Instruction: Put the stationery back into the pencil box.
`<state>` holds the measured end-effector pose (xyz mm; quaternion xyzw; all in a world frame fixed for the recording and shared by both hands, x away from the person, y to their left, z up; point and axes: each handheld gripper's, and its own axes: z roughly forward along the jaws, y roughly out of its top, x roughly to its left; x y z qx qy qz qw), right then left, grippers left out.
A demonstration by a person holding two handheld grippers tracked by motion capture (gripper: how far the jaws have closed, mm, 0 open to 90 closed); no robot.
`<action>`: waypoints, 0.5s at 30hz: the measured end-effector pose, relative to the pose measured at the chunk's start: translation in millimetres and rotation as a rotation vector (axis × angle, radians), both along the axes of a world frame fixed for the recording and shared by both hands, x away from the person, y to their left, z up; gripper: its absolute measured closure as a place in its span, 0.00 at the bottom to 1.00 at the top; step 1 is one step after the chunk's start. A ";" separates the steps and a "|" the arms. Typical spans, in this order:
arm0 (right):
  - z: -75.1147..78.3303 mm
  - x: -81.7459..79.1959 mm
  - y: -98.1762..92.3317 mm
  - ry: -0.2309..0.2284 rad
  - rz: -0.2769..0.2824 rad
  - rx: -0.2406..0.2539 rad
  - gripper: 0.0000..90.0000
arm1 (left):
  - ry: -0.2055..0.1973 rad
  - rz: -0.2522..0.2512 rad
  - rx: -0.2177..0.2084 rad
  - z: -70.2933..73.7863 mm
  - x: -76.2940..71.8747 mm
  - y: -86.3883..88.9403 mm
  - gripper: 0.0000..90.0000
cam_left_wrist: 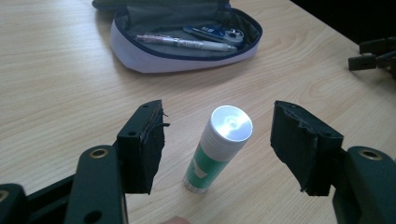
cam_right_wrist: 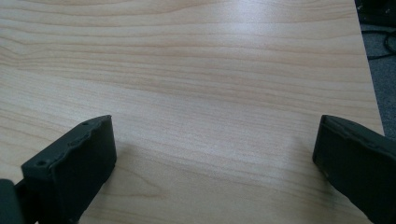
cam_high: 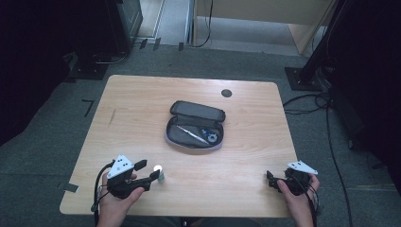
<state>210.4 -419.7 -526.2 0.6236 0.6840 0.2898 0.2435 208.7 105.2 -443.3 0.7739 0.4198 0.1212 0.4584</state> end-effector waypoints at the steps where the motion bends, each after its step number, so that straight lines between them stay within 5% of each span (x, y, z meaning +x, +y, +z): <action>1: 0.0 0.0 0.0 0.000 0.000 0.000 0.00 | 0.000 0.003 0.004 -1.3 0.1 -1.1 0.42; 15: -0.1 0.5 -0.1 -0.001 0.007 -0.002 0.00 | 0.004 -0.001 0.098 -16.0 1.7 -16.7 0.53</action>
